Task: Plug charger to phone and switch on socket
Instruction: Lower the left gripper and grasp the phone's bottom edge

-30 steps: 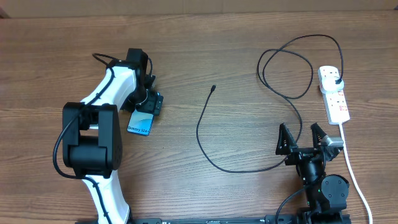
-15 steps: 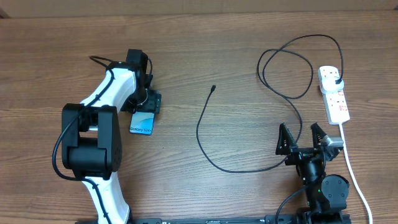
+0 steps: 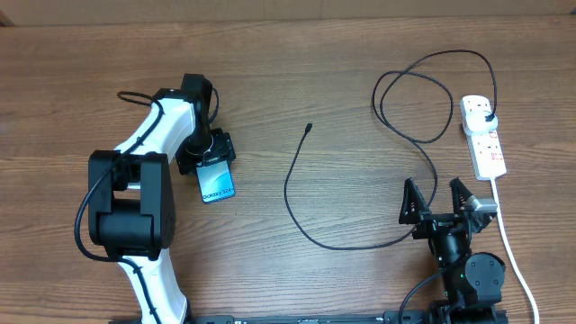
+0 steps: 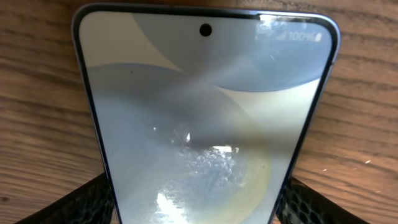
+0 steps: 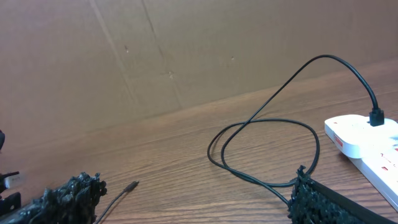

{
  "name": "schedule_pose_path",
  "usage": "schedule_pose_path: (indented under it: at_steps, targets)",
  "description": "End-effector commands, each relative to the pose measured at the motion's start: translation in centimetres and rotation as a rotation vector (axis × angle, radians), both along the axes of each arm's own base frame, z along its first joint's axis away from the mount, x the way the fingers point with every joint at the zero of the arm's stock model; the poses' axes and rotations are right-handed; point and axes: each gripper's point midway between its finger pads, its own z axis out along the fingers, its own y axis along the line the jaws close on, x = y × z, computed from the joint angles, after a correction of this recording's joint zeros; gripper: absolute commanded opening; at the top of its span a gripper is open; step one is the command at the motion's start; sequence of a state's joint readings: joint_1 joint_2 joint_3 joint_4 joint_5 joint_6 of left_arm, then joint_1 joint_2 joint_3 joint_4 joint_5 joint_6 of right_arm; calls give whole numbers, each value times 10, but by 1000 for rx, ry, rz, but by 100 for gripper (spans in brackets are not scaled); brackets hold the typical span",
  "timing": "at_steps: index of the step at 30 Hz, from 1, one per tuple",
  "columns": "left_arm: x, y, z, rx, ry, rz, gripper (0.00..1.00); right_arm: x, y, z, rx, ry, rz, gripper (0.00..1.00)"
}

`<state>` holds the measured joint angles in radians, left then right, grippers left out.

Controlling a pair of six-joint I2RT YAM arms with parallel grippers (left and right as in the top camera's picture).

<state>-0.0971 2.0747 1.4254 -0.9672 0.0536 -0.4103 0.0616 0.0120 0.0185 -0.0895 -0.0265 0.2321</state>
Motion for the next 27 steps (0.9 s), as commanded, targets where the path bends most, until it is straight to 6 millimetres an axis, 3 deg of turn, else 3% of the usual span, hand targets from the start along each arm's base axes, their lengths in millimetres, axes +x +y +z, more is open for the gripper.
schedule_pose_path:
  at_steps: [1, 6, 10, 27]
  targets:
    - [-23, -26, -24, -130, 109, 88, 82, 0, 2, -2, 0, -4, 9, 100]
    - [-21, -5, -27, -9, 93, 78, 84, 0, 2, -2, 0, -4, 9, 100]
    - [-22, 3, -28, 34, 90, 48, 100, 0, 2, -2, 0, -4, 9, 100]
    - [-18, 2, -32, 26, 63, -14, 96, 0, 2, -2, 0, -4, 9, 100]
